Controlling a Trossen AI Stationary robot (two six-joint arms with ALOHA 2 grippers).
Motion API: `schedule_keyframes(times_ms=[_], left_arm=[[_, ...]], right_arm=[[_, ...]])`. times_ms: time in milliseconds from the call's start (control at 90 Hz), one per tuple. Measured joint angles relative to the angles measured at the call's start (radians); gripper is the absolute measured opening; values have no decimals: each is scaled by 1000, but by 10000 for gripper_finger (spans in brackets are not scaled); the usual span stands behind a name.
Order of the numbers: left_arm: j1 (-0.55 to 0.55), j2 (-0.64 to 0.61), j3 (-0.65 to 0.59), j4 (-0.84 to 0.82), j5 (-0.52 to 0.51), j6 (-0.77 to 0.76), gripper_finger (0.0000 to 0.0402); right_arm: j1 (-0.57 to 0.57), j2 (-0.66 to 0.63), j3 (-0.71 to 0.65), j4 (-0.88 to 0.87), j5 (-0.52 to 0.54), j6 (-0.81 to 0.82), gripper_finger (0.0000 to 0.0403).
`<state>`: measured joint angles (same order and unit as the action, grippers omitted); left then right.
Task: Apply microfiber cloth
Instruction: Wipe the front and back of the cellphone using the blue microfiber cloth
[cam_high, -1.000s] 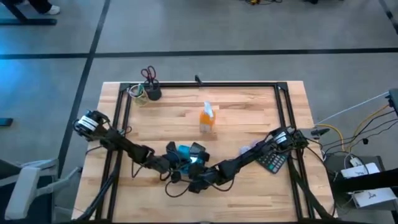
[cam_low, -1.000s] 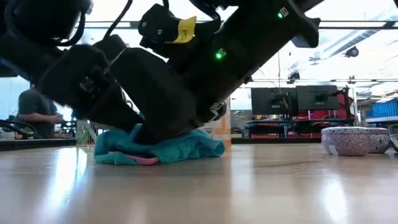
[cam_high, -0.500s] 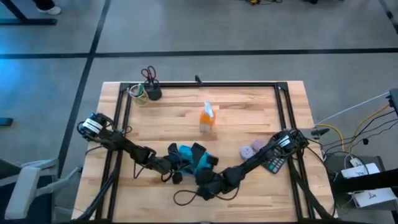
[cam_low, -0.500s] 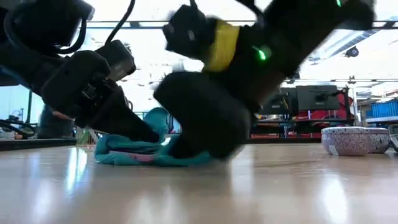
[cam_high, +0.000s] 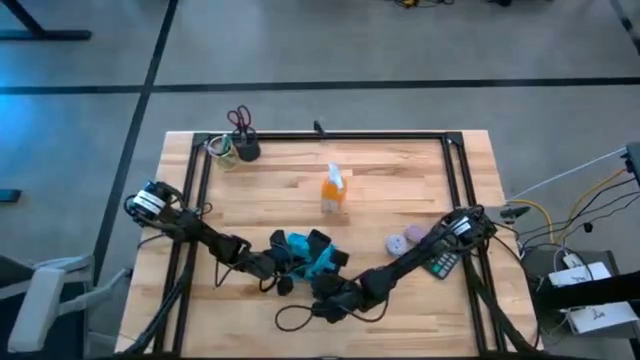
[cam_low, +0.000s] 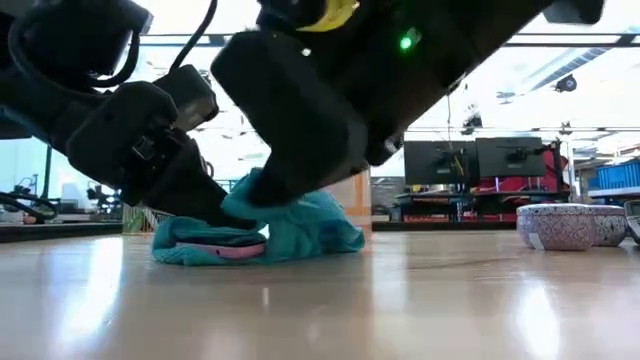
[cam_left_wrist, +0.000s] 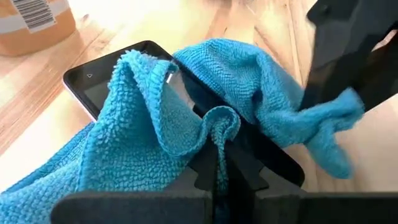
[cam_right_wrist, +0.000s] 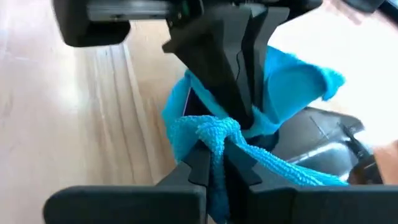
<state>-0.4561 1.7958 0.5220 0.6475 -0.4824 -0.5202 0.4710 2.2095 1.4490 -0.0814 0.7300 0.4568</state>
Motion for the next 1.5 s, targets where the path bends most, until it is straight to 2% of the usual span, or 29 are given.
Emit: schedule_keyframes(times_ms=[178, 344, 433, 600, 667, 833, 978, 1144, 1256, 1411, 1500], left_arm=[[0, 0, 0, 7, 1, 3, 0], [0, 1, -1, 6, 14, 10, 0], [0, 1, -1, 6, 15, 13, 0], [0, 1, -1, -1, 16, 14, 0], [0, 1, -1, -1, 18, 14, 0], [-16, 0, -3, 31, 51, -18, 0], [-75, 2, 2, 68, 91, -7, 0], [-124, 20, 2, 61, 36, 15, 0], [-123, 30, 3, 71, -13, 15, 0], [-117, 18, 3, 95, -17, 49, 0], [-112, -8, 3, 106, -55, 82, 0]], right_arm=[[-13, 93, 0, 217, 12, -29, 0], [-11, 119, -8, 234, 92, 24, 0], [-11, 112, -19, 191, 130, 50, 0], [-10, 71, -25, -46, 224, 130, 0], [-14, 62, -29, -90, 244, 145, 0], [-37, 57, -31, -27, 201, 76, 0], [-69, 67, -30, 23, 147, 66, 0], [-75, 70, -31, 56, 128, 43, 0], [-76, 71, -31, 62, 121, 40, 0], [-77, 71, -32, 63, 108, 40, 0], [-78, 70, -32, 64, 96, 41, 0]])
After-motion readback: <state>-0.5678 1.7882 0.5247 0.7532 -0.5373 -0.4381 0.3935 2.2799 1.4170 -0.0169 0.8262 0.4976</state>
